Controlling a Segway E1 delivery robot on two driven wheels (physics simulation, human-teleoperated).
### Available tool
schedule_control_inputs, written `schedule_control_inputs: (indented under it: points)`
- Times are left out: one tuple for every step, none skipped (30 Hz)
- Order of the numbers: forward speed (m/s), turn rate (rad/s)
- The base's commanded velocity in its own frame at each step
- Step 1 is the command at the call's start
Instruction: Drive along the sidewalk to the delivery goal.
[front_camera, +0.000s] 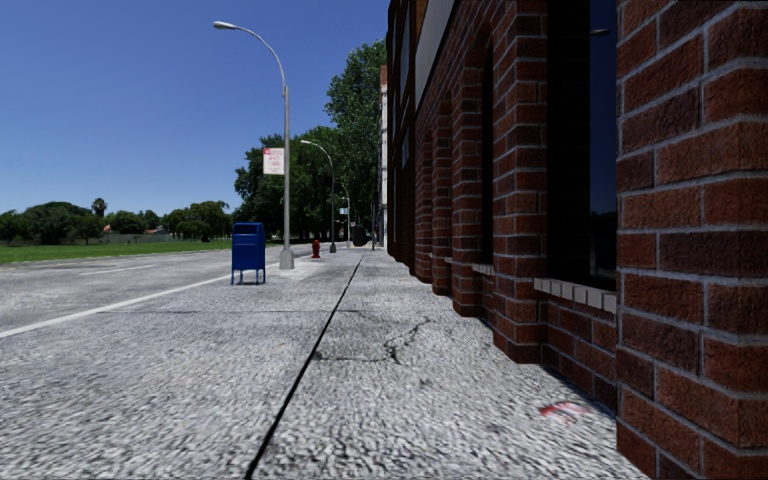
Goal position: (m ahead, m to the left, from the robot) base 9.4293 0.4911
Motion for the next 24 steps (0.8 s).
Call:
schedule_control_inputs:
  points:
    - [2.0,0.0]
    - [2.0,0.0]
    - [2.0,0.0]
    - [2.0,0.0]
    - [2.0,0.0]
    - [2.0,0.0]
    - [2.0,0.0]
    - [2.0,0.0]
    - [2.0,0.0]
    - [2.0,0.0]
    - [2.0,0.0]
    - [2.0,0.0]
    - [2.0,0.0]
    - [2.0,0.0]
    - [2.0,0.0]
    - [2.0,0.0]
    - [2.0,0.0]
    - [2.0,0.0]
    - [2.0,0.0]
    - [2.0,0.0]
    - [2.0,0.0]
    - [2.0,0.0]
    - [2.0,0.0]
    - [2.0,0.0]
